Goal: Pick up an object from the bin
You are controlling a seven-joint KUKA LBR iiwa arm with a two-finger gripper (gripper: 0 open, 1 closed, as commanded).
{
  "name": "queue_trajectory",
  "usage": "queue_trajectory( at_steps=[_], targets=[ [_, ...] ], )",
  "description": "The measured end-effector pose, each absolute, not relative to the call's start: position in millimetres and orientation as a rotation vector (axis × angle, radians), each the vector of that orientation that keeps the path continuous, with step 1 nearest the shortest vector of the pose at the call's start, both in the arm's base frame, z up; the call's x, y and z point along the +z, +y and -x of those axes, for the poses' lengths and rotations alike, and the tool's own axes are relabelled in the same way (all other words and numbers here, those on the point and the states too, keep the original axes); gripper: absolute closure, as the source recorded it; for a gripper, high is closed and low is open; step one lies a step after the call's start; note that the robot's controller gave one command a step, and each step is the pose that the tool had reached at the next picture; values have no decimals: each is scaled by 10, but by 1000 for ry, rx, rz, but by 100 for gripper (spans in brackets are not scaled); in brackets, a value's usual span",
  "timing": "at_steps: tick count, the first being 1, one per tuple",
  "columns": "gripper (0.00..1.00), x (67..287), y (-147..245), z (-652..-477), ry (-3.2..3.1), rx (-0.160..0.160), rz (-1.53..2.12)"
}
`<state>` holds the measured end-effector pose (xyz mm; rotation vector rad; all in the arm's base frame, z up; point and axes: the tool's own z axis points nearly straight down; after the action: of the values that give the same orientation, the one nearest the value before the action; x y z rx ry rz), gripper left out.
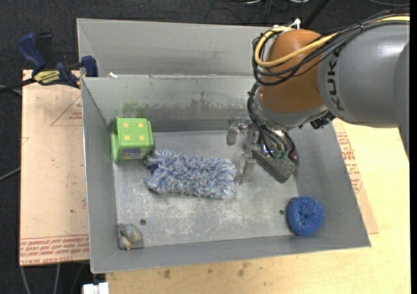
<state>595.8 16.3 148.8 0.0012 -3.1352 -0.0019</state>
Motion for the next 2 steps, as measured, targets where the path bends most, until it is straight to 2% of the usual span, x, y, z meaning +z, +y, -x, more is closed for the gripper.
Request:
queue_trajectory(
  at_steps=[1,2],
  targets=[
    [0,1535,162,-5972,-3142,-2,-1],
    [0,1394,270,-6039,-3149,2,-67]
  ],
)
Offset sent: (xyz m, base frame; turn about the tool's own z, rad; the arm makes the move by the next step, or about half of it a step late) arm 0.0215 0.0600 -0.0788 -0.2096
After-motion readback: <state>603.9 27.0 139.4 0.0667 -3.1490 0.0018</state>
